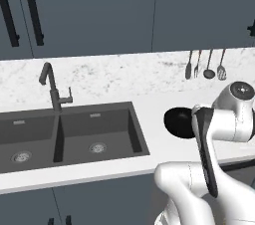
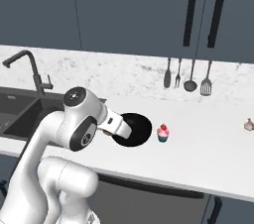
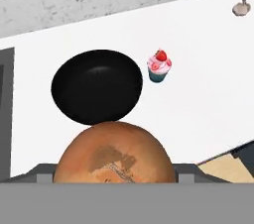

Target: Pick the onion from the sink and place it in the bowl. Then pick the bowl and place it in the microwave. Then close the microwave door and press the start button.

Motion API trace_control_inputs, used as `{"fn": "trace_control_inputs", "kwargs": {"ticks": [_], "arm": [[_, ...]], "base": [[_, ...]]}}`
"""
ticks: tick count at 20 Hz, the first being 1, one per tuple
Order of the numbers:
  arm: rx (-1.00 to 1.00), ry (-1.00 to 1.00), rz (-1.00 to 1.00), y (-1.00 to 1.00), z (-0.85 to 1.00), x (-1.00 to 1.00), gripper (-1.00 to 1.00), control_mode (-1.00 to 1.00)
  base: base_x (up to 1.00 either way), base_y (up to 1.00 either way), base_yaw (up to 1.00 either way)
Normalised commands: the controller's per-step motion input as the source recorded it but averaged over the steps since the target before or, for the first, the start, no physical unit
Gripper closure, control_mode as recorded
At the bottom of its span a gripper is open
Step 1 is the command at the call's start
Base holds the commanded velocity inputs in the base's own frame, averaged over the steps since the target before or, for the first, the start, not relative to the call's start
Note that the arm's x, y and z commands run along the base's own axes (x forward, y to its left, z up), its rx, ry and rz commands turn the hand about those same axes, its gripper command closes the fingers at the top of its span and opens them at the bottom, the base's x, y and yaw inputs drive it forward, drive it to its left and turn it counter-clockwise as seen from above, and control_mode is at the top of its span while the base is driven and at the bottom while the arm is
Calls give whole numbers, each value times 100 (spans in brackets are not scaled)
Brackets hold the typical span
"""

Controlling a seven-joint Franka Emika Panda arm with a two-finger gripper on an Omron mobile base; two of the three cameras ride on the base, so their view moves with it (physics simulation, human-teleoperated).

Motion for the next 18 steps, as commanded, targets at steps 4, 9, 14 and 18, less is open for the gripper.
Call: {"fn": "trace_control_inputs", "kwargs": {"ticks": [4, 9, 14, 18], "arm": [[0, 0, 1, 0, 0, 8, 100, -100], [0, -2, 6, -9, -7, 60, 100, -100], [4, 0, 3, -18, -44, 78, 100, -100], [9, 7, 4, -1, -48, 58, 100, -100]], "base": [[27, 0, 4], [0, 0, 0], [0, 0, 0], [0, 0, 0]]}}
